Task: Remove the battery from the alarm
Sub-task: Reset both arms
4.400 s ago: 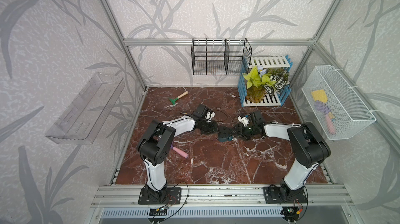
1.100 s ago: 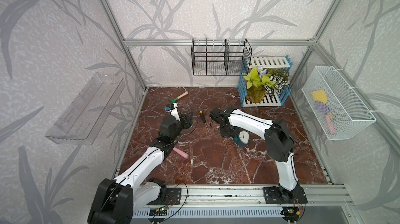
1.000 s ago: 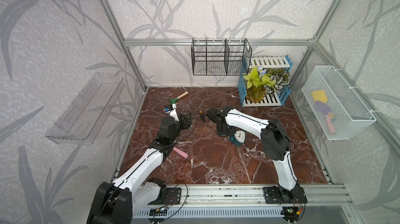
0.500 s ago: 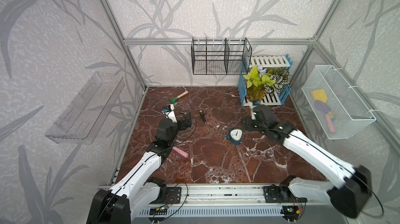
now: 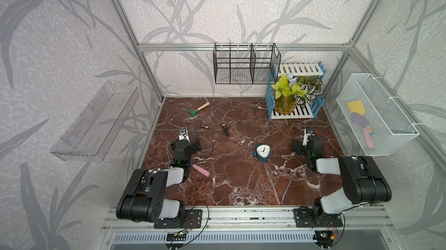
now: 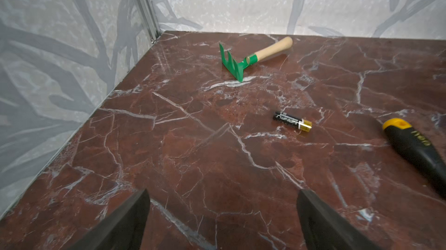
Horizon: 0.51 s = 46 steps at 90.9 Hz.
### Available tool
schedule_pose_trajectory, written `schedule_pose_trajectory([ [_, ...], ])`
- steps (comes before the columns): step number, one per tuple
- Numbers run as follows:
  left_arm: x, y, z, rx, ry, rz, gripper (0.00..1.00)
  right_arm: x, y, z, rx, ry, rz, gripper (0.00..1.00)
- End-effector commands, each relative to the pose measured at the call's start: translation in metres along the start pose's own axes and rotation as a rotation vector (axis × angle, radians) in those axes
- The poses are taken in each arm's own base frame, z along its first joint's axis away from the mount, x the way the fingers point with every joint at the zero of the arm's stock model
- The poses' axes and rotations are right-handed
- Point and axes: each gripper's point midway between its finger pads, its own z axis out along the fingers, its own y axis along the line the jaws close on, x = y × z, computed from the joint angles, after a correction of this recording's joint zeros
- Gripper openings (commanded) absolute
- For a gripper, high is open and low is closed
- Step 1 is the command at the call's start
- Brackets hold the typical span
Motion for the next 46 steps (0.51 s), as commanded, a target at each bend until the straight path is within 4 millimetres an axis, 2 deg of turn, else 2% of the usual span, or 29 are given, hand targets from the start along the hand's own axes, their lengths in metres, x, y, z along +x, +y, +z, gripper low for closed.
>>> schedule_pose_trajectory([
  [1, -0.046, 0.009, -0.01, 0.034, -0.27, -0.045, 1.0, -0.059, 0.004, -0.006, -0.012, -0.216, 0.007, 0.99],
  [13, -0.044, 0.007, -0.005, 0.037, -0.24, -0.027, 1.0, -0.06, 0.006, -0.008, -0.024, -0.226, 0.002, 0.99],
  [22, -0.044, 0.006, -0.005, 0.041, -0.237, -0.021, 1.0, -0.061, 0.002, -0.027, -0.023, -0.331, 0.021, 0.99],
  [32, -0.044, 0.005, -0.005, 0.04, -0.234, -0.018, 1.0, -0.051, -0.007, -0.046, -0.002, -0.423, 0.047, 0.99],
  [46, -0.044, 0.005, -0.005, 0.039, -0.234, -0.017, 1.0, -0.049, -0.009, -0.046, 0.01, -0.412, 0.057, 0.99],
])
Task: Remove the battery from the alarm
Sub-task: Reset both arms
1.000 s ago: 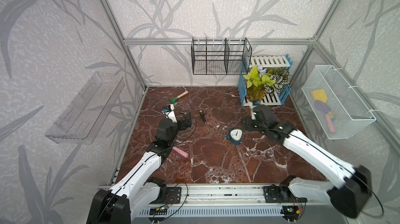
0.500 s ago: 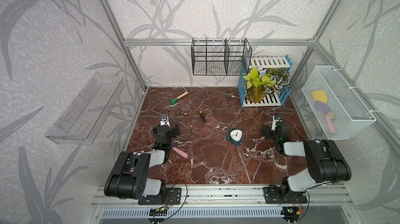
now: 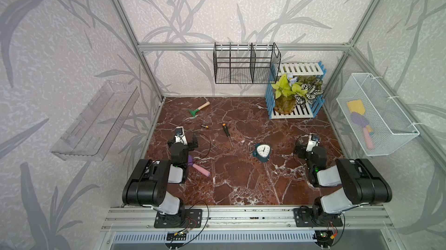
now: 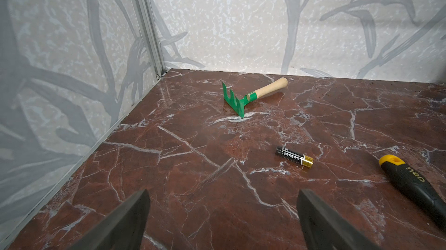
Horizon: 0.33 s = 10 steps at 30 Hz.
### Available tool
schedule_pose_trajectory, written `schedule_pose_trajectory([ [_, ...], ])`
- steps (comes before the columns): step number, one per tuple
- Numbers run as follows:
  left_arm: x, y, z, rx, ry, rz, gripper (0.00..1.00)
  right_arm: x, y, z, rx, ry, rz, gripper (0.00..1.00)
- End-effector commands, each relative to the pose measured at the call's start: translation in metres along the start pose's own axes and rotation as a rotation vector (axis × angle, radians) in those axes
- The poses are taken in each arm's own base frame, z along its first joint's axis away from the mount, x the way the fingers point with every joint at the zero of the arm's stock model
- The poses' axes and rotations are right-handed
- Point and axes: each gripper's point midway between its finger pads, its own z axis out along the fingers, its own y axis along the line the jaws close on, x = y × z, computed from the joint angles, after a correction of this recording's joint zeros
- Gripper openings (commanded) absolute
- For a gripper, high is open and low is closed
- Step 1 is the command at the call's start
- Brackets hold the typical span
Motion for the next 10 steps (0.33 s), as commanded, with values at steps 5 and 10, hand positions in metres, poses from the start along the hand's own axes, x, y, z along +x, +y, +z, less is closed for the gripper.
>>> schedule_pose_trajectory([
  [5, -0.0168, -0.0046, 0.0015, 0.019, -0.056, 0.005, 1.0, -0.0433, -0.0006, 0.0006, 0.017, -0.157, 0.033, 0.99],
  [10, -0.0171, -0.0049, 0.0016, 0.02, -0.057, 0.006, 1.0, -0.0437, -0.0021, 0.0023, 0.029, -0.149, 0.037, 0.99],
])
